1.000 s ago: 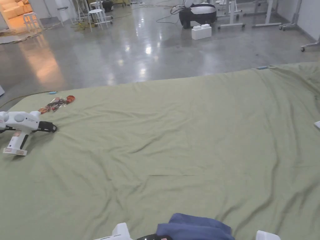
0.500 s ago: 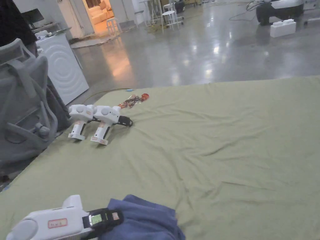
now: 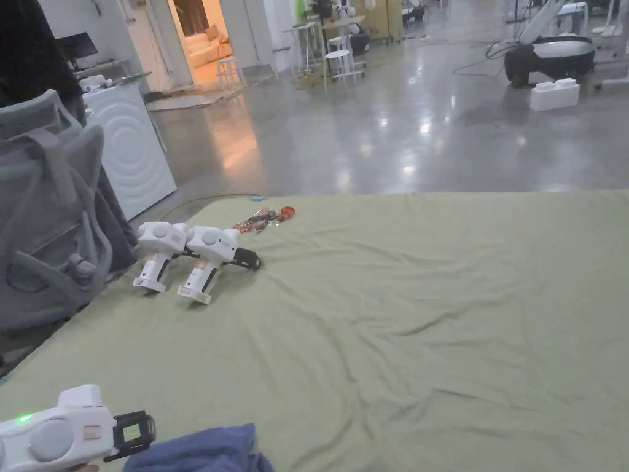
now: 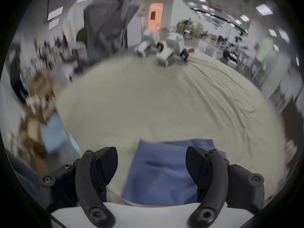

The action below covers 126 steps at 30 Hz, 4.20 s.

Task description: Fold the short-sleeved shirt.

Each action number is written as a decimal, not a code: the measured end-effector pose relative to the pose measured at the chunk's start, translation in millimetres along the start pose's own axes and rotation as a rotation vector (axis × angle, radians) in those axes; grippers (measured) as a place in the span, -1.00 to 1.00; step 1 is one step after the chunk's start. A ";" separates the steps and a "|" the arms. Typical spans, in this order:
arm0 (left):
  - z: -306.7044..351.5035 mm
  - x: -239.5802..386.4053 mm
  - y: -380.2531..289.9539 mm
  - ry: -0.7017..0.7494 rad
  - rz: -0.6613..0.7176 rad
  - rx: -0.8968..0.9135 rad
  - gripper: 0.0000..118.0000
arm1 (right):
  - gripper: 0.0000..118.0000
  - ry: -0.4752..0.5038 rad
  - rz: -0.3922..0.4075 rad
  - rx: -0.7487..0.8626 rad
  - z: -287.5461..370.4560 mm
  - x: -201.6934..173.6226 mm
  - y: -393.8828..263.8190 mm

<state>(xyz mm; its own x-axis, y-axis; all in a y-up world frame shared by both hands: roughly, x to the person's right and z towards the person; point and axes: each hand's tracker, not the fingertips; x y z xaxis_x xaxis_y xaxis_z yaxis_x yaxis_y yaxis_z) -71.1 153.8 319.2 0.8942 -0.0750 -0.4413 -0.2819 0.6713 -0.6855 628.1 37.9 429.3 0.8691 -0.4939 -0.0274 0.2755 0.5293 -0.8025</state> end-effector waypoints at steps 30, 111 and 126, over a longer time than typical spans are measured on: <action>297.1 203.8 -98.7 -0.531 -0.339 0.873 -1.00 | -1.00 -0.282 0.507 0.793 168.8 -100.3 63.2; 291.1 196.9 -89.2 -0.525 -0.207 0.830 1.00 | 1.00 -0.353 0.247 0.619 166.6 -125.3 94.2; 292.2 196.3 -86.8 -0.553 -0.202 0.809 1.00 | 1.00 -0.396 0.277 0.536 158.0 -148.9 86.0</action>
<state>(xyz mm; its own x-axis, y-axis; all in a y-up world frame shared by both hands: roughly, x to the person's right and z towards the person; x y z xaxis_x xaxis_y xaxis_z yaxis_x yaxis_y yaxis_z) 230.6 296.2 461.4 0.9933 -0.0273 0.1127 0.0305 0.9992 -0.0270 587.3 265.9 458.6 0.9920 -0.0589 0.1117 0.0984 0.9147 -0.3919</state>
